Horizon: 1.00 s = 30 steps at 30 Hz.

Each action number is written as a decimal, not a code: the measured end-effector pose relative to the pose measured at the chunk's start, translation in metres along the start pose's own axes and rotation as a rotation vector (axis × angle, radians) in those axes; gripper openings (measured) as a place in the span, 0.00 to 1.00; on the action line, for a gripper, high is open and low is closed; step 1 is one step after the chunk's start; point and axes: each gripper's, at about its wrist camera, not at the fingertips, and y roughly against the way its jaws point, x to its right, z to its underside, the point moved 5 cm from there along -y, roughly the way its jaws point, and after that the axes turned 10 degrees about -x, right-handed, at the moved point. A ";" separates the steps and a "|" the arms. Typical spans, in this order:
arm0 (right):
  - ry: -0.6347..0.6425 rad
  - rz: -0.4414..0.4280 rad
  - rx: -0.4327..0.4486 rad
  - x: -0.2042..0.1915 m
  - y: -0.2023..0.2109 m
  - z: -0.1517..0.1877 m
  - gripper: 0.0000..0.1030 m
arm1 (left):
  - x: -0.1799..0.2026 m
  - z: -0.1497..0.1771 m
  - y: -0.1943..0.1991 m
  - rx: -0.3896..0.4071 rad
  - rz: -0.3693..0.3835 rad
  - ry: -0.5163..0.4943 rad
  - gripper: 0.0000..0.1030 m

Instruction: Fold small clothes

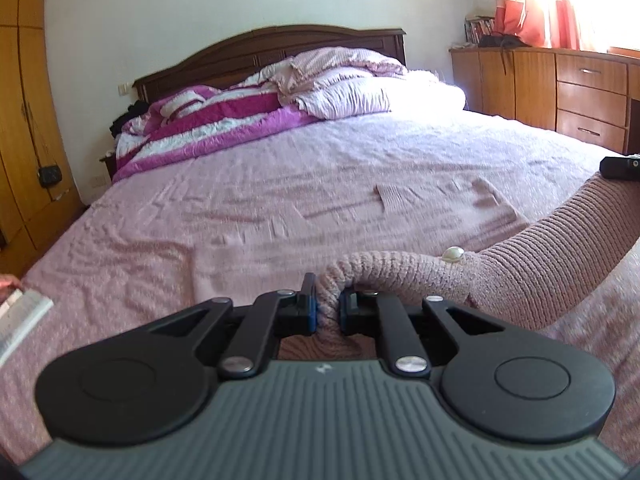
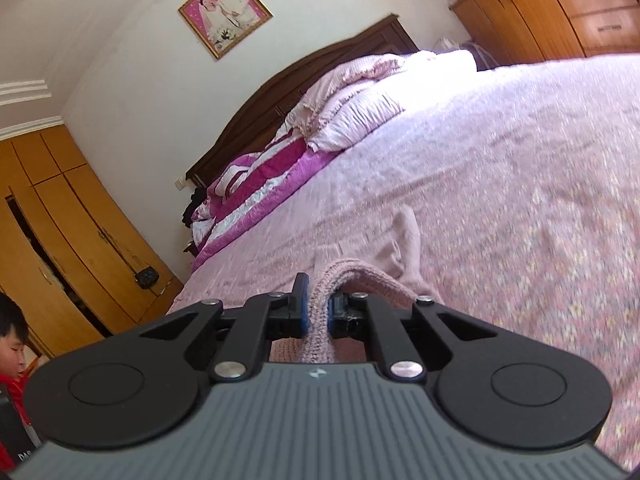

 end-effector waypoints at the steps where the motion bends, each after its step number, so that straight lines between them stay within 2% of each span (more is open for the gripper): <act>1: 0.013 0.008 0.006 -0.001 -0.002 -0.003 0.08 | -0.002 -0.004 -0.003 0.002 -0.001 0.002 0.12; 9: 0.077 0.075 0.036 -0.006 -0.043 -0.024 0.08 | -0.009 -0.037 -0.050 -0.010 -0.012 -0.011 0.12; 17: 0.152 0.155 0.010 0.000 -0.113 -0.040 0.08 | -0.018 -0.060 -0.117 -0.098 -0.008 -0.014 0.12; 22: 0.177 0.209 -0.020 0.011 -0.158 -0.045 0.09 | -0.023 -0.070 -0.158 -0.166 0.039 0.012 0.12; 27: 0.162 0.262 -0.083 0.033 -0.200 -0.033 0.09 | -0.028 -0.061 -0.199 -0.258 0.080 0.056 0.15; 30: 0.160 0.271 -0.086 0.047 -0.215 -0.018 0.13 | -0.029 -0.053 -0.206 -0.266 0.073 0.074 0.29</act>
